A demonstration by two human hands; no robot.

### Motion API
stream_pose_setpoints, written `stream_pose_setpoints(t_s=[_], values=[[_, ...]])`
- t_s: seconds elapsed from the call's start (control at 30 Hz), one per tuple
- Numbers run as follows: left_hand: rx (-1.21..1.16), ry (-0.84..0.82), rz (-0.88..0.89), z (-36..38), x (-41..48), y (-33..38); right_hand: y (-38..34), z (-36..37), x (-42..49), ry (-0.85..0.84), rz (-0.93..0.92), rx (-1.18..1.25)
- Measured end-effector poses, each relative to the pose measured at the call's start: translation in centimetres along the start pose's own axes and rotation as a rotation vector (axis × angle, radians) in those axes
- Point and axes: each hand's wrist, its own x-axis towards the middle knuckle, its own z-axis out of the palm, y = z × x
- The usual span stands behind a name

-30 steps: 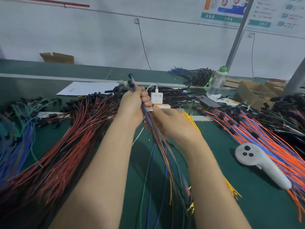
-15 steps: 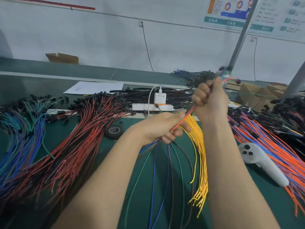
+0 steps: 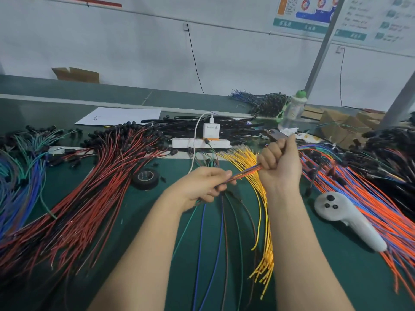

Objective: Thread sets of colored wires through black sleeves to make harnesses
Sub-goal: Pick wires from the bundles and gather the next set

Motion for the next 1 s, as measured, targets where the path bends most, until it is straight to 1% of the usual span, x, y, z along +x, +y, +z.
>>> stream_pose_setpoints(t_s=[0.13, 0.23, 0.3, 0.37, 0.43, 0.5, 0.6, 0.67, 0.77, 0.93, 1.0], values=[[-0.011, 0.108, -0.05, 1.3, 1.2, 0.0, 3.0, -0.3, -0.5, -0.003, 0.095, -0.119], [-0.012, 0.137, -0.109, 0.7, 1.1, -0.2, 2.5, -0.7, 0.0, 0.017, 0.074, -0.054], [-0.143, 0.18, -0.134, 0.1, 0.8, -0.5, 1.8, -0.7, 0.3, 0.02, 0.049, -0.007], [-0.349, 0.245, -0.136, 0.1, 0.7, -0.9, 1.7, -0.6, 0.4, 0.02, 0.037, 0.01], [-0.559, 0.301, -0.112, 0.7, 1.0, -1.1, 2.1, -0.2, 0.3, 0.021, 0.034, 0.003], [-0.699, 0.36, -0.075, 1.4, 1.5, -1.1, 2.6, 0.0, 0.1, 0.01, 0.058, -0.02], [-0.692, 0.363, -0.018, 2.0, 2.0, -0.9, 3.7, 0.2, -0.5, -0.024, 0.129, -0.043], [-0.677, 0.382, -0.011, 2.3, 2.3, -0.9, 4.3, 0.3, -0.9, -0.026, 0.14, -0.049], [-0.705, 0.45, -0.025, 2.5, 2.6, -0.8, 5.1, 0.5, -1.3, -0.026, 0.147, -0.058], [-0.821, 0.443, -0.087, 3.1, 2.6, -0.6, 5.9, 0.6, -1.8, -0.053, 0.167, -0.047], [-0.797, 0.425, -0.085, 3.2, 2.2, -0.4, 5.8, 0.6, -1.6, -0.047, 0.157, -0.031]])
